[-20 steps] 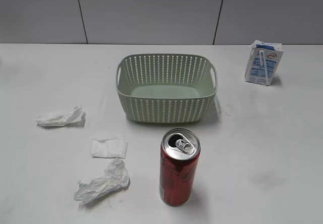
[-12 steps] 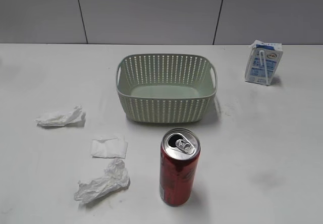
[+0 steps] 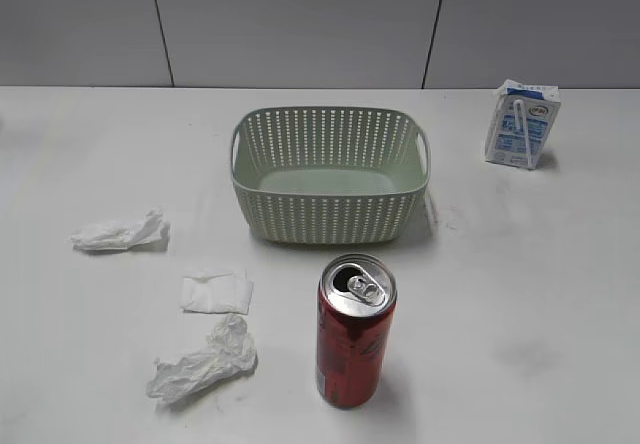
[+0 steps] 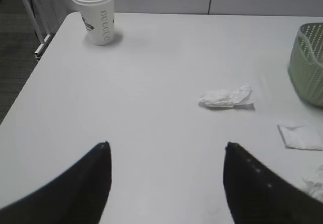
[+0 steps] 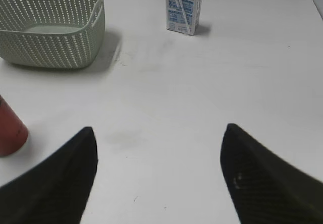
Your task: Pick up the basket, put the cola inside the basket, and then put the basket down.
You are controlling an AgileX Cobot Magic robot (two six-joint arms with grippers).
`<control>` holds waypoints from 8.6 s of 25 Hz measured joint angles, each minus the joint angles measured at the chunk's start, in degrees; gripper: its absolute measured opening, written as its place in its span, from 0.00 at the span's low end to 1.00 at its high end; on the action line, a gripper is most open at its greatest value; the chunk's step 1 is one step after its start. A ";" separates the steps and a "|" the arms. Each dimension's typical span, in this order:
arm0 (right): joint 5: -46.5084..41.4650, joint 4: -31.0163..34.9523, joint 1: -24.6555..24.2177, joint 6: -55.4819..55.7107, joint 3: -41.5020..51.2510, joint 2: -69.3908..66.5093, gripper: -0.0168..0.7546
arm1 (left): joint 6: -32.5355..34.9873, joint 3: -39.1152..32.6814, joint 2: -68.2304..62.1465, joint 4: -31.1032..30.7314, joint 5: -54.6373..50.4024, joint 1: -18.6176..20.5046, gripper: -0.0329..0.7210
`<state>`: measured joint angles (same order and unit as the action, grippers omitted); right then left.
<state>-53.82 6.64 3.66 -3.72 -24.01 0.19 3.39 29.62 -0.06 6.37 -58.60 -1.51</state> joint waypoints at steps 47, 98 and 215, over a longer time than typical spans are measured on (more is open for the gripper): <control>0.00 0.00 0.00 0.00 0.00 0.00 0.76 | -10.48 74.88 -117.13 -4.20 -3.29 -26.39 0.68; -9.78 17.89 0.63 -13.72 -19.88 -34.19 0.73 | -19.57 77.85 -124.23 6.23 -10.36 -22.33 0.04; -12.22 -3.04 16.30 0.94 -96.45 -116.83 0.76 | -15.04 77.85 -124.06 6.77 -6.11 -22.26 0.04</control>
<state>-66.04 3.60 19.96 -2.78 -120.47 -116.64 -11.65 107.47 -124.12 13.14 -64.71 -23.77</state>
